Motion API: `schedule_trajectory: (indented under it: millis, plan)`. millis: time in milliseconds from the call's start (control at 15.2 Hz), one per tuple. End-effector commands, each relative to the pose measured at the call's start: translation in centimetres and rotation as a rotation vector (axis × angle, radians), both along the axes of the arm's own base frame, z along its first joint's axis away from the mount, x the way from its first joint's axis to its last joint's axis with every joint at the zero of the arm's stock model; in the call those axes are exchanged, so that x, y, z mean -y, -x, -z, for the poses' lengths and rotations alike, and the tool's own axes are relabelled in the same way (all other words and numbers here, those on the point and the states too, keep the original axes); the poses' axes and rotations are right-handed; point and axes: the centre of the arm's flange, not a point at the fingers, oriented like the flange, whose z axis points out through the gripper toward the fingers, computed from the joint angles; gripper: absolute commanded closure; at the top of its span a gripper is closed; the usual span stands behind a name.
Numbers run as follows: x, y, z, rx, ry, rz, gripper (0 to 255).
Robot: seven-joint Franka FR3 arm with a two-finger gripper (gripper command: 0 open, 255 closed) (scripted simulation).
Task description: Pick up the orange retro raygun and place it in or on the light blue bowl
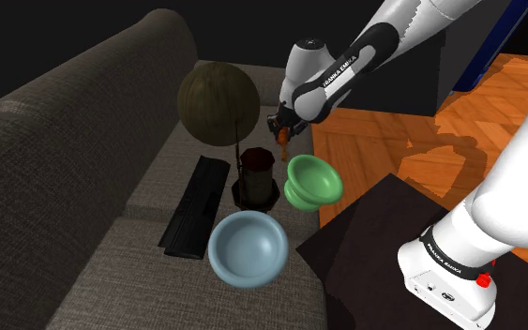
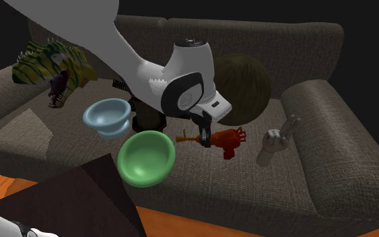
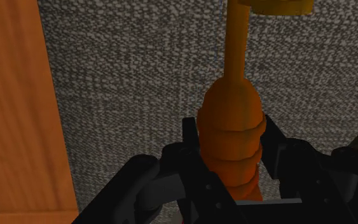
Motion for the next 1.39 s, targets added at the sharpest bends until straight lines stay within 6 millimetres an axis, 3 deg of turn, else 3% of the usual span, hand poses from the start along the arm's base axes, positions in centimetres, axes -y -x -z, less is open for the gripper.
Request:
schedule_trajectory:
  millis: [0,1320]
  plan:
    - [0.0,0.0,-1.1,0.0,0.0,0.0,255]
    - [0.0,0.0,-11.6,0.0,0.0,0.0,255]
